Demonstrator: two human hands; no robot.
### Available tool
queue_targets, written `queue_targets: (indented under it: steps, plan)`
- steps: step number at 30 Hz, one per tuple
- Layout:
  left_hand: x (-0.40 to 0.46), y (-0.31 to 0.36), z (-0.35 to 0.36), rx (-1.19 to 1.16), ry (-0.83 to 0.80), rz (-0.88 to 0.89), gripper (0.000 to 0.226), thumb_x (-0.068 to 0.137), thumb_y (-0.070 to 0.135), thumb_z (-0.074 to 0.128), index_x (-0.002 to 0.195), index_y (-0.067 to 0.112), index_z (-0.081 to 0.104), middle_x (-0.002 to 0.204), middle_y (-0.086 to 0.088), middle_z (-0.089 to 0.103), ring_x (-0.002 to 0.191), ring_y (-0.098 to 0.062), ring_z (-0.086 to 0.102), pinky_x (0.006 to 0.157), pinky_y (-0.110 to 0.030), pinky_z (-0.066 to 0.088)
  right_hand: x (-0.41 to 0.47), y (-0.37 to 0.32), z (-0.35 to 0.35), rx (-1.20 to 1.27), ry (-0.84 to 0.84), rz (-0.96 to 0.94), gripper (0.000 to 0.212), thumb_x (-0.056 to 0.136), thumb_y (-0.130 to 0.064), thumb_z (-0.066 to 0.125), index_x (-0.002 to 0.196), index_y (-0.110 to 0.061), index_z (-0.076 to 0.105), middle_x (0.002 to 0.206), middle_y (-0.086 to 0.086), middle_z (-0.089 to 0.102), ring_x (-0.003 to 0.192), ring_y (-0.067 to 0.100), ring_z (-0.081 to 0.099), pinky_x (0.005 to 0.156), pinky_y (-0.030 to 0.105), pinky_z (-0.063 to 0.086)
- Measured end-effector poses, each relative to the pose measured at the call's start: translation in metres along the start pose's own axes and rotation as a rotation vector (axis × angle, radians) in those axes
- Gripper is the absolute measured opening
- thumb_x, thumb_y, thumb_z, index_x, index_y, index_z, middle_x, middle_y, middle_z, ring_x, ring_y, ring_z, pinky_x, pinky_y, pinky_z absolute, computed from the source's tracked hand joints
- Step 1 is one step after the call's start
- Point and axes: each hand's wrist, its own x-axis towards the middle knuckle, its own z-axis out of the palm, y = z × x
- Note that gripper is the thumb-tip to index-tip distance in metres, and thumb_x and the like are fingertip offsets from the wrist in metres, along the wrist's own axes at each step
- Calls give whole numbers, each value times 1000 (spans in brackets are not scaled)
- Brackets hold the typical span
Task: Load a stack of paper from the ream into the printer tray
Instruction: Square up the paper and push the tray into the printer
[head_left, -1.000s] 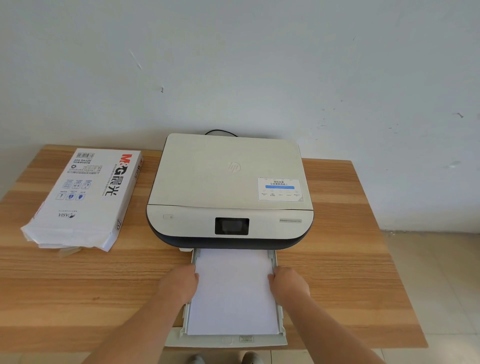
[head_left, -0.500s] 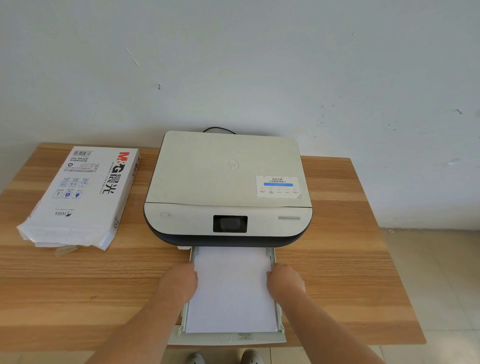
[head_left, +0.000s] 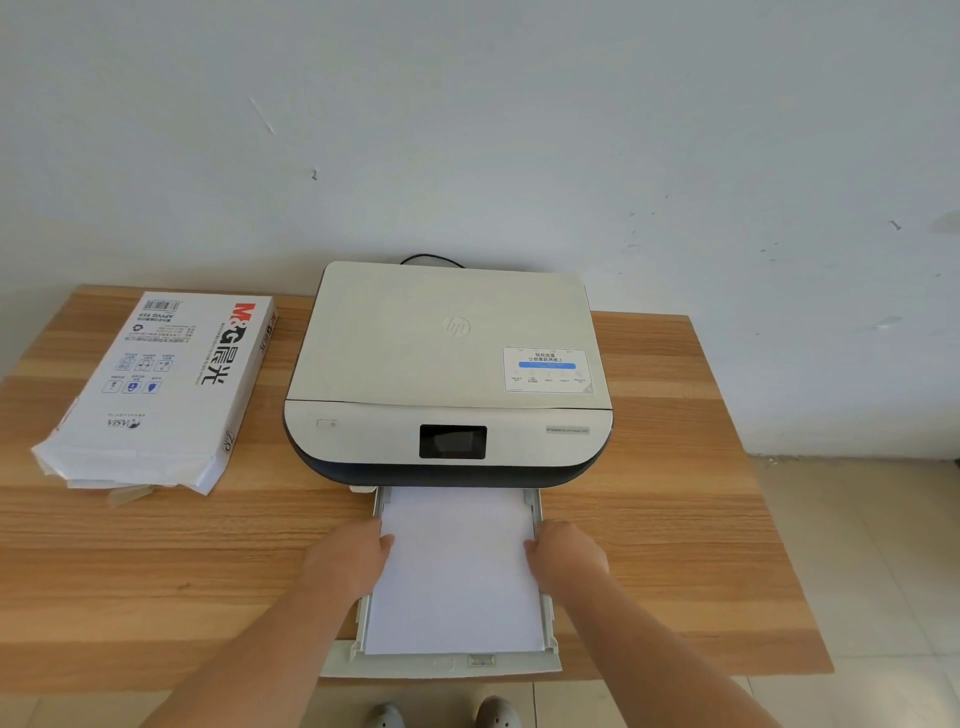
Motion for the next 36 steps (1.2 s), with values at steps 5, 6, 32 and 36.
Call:
queue_targets:
  steps: [5,6,32,36]
  plan:
    - [-27,10,-5,78,144,142,27,97,44,38,107,22,49,93,4,54,80,-10,52,70,-22,49,-23,9,4,0,81,-87,42,96,-47,40,123,-16,49,106,2,60,82,18,58,65,30,50]
    - [-34,12,-2,81,162,199,26,97,45,39,108,23,48,99,5,52,83,-9,50,73,-22,48,-28,9,6,-11,99,-110,46,95,-50,39,126,-17,45,110,2,59,84,19,58,65,30,49]
    - [-94,2,41,330,-78,357,86,86,62,46,151,27,3,161,2,-12,147,-22,-14,119,-50,-2,-66,17,70,-274,45,-425,97,56,-83,48,135,-27,43,140,6,53,128,31,51,97,50,42]
    - [-96,2,44,355,-83,347,89,86,62,47,151,27,-1,161,1,-13,147,-23,-14,119,-51,-3,-64,18,70,-289,67,-429,101,52,-83,51,136,-26,44,140,7,52,134,30,37,97,50,41]
